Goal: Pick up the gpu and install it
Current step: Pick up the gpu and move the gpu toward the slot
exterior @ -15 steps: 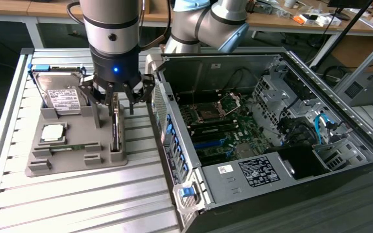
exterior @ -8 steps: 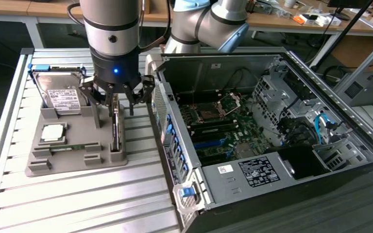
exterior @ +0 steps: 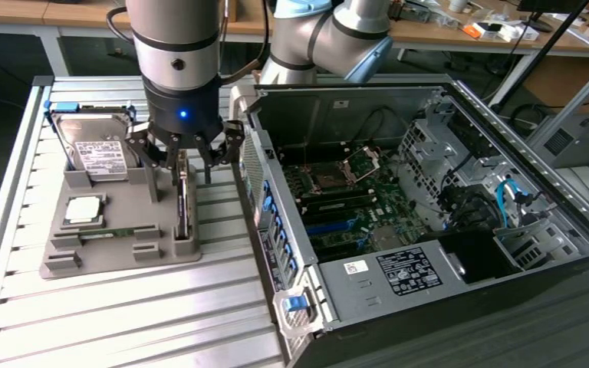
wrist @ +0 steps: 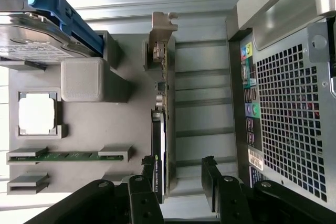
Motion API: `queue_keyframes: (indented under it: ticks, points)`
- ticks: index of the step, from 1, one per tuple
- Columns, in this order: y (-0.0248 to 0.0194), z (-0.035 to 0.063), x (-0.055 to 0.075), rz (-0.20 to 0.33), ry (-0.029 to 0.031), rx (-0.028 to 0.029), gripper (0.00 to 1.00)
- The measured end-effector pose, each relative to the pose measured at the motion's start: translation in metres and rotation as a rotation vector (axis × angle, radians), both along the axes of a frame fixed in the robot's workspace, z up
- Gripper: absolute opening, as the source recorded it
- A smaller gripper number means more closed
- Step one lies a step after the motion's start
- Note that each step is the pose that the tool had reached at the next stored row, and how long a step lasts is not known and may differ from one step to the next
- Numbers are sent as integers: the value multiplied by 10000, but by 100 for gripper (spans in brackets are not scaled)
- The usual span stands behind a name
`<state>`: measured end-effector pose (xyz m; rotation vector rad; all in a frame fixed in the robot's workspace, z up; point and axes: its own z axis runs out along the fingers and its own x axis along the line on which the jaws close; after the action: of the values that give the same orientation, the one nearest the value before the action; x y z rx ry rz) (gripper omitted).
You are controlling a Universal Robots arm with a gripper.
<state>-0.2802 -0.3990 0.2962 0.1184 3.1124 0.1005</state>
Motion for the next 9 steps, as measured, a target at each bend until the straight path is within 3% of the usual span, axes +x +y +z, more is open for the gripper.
queue_keyframes:
  ticks: [9]
  points:
    - [0,-31,0,0,0,0,48]
